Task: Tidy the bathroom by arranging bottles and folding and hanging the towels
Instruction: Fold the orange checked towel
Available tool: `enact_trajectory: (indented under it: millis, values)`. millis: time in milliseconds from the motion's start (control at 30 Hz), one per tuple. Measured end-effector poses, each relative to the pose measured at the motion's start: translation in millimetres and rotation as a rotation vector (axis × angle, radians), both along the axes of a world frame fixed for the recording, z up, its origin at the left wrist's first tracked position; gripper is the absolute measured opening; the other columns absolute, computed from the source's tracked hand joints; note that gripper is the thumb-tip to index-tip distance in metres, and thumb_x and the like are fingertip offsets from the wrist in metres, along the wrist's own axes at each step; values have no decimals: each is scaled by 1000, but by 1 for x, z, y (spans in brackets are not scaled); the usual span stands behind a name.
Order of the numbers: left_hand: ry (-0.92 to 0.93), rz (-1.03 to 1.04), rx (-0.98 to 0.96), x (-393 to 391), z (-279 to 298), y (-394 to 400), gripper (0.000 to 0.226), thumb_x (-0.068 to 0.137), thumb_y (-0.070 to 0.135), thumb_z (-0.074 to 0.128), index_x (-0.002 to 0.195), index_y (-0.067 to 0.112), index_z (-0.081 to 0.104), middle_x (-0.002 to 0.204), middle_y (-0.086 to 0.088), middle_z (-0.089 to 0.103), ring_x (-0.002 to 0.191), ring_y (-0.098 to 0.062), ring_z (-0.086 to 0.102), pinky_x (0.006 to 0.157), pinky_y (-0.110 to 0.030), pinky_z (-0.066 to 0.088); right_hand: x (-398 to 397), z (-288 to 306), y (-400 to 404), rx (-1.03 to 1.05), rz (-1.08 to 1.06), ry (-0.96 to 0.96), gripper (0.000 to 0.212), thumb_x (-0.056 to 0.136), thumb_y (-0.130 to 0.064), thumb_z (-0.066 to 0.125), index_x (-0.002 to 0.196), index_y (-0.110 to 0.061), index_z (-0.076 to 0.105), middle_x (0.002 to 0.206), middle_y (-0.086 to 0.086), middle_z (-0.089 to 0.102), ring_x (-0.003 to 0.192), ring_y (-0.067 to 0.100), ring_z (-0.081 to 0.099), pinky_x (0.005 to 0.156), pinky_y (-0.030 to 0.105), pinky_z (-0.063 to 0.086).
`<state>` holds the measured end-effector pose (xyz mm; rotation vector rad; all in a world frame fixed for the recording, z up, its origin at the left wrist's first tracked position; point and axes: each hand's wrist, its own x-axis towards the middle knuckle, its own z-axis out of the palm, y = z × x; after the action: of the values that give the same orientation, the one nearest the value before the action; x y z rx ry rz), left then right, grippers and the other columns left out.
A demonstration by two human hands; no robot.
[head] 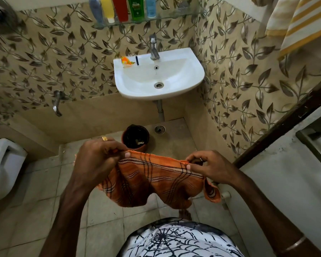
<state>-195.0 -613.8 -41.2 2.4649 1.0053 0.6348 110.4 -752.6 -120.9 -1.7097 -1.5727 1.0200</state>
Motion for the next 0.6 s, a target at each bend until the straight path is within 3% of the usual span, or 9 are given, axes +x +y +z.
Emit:
enact_trajectory:
  millis: [167, 267, 467, 600]
  values:
    - [6, 7, -13, -3, 2, -2, 16, 74, 13, 84, 88, 20, 79, 80, 11, 72, 75, -6, 69, 63, -33, 59, -3, 0, 0, -42, 23, -18, 22, 90, -19, 72, 111, -25, 71, 98, -14, 73, 92, -3, 68, 76, 17, 55]
    - [22, 11, -13, -3, 0, -3, 19, 73, 11, 84, 89, 21, 79, 80, 14, 70, 76, -4, 68, 63, -31, 59, -4, 0, 1, -28, 38, -126, 23, 92, -18, 67, 114, -26, 70, 98, -15, 72, 92, -7, 66, 73, 14, 53]
    - [62, 47, -30, -6, -6, -2, 17, 74, 11, 84, 89, 18, 79, 83, 8, 72, 77, -11, 69, 64, -34, 59, -4, 1, 1, 8, 24, -212, 19, 94, -19, 64, 111, -25, 71, 99, -10, 74, 91, 4, 70, 80, 29, 60]
    - [180, 135, -45, -4, -12, 1, 17, 76, 17, 83, 93, 21, 78, 91, 5, 73, 84, -18, 68, 68, -37, 58, -9, 7, 1, 61, -16, -174, 16, 92, -16, 67, 104, -24, 74, 92, -11, 75, 85, 2, 70, 77, 30, 60]
